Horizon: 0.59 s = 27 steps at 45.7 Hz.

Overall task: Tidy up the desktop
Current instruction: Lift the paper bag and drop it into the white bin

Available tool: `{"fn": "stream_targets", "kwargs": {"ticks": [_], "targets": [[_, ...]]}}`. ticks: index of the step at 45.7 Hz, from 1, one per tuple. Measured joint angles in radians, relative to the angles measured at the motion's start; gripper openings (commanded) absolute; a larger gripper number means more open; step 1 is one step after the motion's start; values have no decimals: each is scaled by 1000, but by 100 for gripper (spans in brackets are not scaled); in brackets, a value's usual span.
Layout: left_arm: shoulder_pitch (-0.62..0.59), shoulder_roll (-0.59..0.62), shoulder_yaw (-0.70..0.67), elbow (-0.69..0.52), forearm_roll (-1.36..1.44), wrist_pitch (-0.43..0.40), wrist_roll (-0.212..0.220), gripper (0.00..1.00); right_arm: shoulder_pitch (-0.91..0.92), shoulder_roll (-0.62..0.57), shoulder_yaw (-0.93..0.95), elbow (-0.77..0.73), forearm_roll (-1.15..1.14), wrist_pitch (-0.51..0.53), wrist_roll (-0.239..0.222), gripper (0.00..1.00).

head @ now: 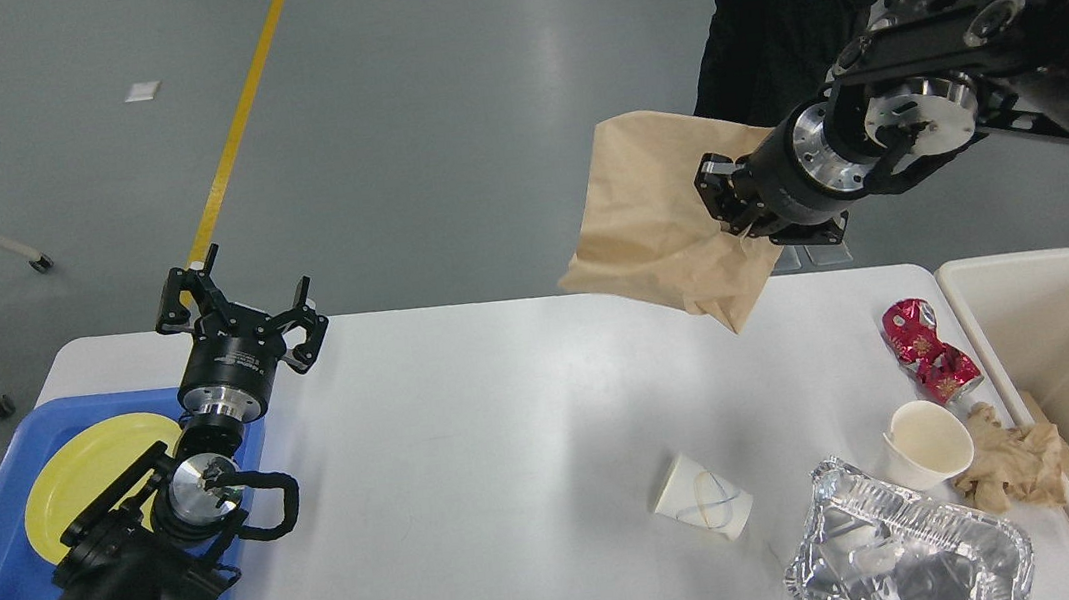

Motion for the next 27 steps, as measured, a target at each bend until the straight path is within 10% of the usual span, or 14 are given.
{"fn": "stream_targets", "kwargs": {"ticks": [11, 27], "targets": [[0, 0, 0, 0, 0, -1, 0, 99, 86, 62, -103, 83, -133, 22, 42, 0], [0, 0, 0, -1, 0, -2, 0, 100, -476, -202, -321, -467, -92, -194, 0, 0]]}}
